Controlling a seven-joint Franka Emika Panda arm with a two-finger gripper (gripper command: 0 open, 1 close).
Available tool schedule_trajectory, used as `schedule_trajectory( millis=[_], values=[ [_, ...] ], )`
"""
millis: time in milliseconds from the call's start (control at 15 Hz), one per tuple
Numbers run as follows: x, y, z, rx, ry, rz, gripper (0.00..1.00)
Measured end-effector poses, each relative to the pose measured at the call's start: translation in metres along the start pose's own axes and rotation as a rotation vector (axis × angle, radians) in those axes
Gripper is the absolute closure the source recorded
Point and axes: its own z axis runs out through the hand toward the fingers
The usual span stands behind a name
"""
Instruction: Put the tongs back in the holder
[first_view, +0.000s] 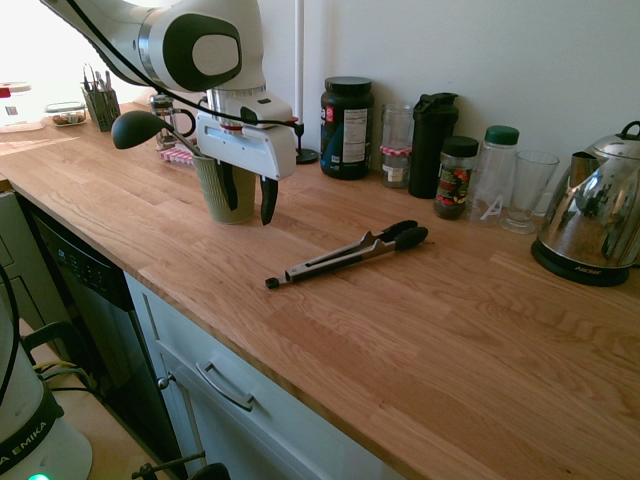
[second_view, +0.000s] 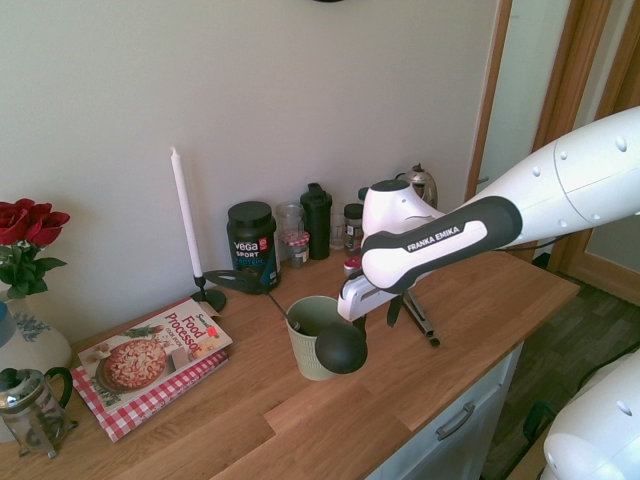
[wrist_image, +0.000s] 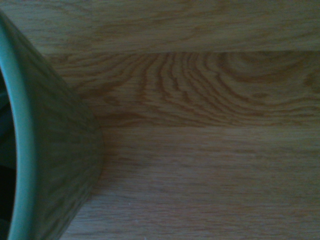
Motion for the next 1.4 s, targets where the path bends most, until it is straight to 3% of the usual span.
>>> schedule_trajectory(
  millis=[267,667,1000,1400],
  values=[
    [0.016,0.000,-0.004,0.018,-0.016,-0.003,0.00],
    [0.110,0.012,-0.093,0.097,0.052,0.131,0.00],
    [0.171,0.018,-0.049,0.105,0.067,0.300,0.00],
    [0.191,0.033,0.000,0.063,0.075,0.356,0.00]
  ],
)
